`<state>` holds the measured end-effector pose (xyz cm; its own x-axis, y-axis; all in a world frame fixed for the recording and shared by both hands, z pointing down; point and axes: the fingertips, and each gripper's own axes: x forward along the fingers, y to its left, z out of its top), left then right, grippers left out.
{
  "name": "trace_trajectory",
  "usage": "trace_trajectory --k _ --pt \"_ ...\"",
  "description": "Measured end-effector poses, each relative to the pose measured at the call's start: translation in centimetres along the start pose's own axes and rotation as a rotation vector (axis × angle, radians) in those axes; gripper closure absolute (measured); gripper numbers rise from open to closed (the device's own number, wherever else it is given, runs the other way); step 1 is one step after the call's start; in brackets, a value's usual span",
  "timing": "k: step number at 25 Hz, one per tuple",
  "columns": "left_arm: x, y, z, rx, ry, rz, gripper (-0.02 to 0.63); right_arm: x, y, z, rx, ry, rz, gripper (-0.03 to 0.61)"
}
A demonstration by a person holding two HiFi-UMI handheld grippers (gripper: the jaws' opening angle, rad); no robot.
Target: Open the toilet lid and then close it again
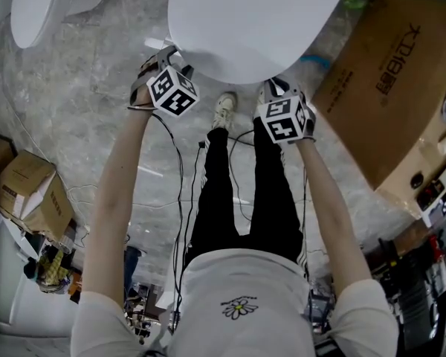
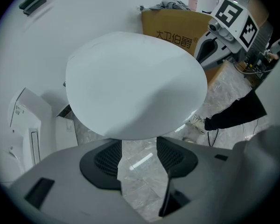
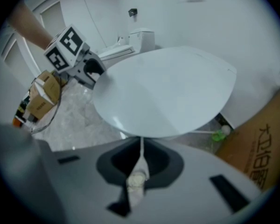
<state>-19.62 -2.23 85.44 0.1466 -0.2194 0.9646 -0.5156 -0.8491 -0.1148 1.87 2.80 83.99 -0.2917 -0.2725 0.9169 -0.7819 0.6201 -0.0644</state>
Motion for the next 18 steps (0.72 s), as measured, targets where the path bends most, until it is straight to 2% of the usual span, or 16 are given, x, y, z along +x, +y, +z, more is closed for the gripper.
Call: trace_trajectory --k 6,10,13,15,18 --pt "0.0 0.3 -1.1 0.039 0.044 0.009 0.359 -0.3 -0.2 0.1 -0.016 0.018 -0.007 0.535" --pt "-1.8 1.2 -1.3 -0.040 0.049 0.048 0.360 -1.7 -1.8 -0.2 0.018 0.026 -0.050 0.535" --pt "-4.6 1.9 0.2 -0.087 0.002 0.077 0.360 -4.1 -3.3 1.3 0.027 0.015 -0.100 0.535" --pt "-6.9 3.2 2.1 -0.119 -0.053 0.103 0.360 -6.3 -4.3 4.4 0.006 -0.031 -0.135 0.535" --pt "-12.0 5.3 6.7 -0.214 -0.183 0.149 0.360 -10.9 -5.5 10.1 -0.020 -0.130 -0.182 0.535"
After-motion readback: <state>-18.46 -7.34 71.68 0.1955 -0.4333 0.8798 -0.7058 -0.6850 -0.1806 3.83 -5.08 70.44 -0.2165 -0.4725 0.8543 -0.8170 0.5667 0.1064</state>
